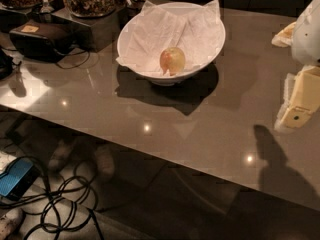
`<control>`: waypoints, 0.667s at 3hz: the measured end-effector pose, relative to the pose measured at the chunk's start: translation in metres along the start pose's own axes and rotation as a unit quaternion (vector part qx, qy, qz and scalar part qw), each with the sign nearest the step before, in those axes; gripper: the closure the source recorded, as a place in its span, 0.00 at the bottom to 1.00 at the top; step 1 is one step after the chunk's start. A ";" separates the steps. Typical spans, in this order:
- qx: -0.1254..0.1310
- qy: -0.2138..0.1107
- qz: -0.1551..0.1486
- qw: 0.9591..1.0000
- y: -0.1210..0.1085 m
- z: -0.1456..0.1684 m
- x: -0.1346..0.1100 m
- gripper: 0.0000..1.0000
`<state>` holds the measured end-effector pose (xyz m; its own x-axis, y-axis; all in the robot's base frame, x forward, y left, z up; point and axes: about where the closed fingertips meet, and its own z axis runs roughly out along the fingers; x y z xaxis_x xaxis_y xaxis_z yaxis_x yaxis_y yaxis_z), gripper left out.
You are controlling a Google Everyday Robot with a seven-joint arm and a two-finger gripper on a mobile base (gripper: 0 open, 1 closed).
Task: Pick apple from white bowl
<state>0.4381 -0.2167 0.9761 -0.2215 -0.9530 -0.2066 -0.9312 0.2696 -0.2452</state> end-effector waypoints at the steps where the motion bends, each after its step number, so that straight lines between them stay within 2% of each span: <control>1: 0.000 0.000 0.000 1.000 0.000 0.000 0.000 0.00; 2: 0.001 0.001 0.007 1.000 -0.007 -0.002 -0.007 0.00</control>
Offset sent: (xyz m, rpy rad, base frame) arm 0.0167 0.0091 0.0059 0.0046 0.0274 -0.0344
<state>0.4459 -0.2120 0.9809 -0.2357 -0.9491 -0.2092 -0.9273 0.2840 -0.2440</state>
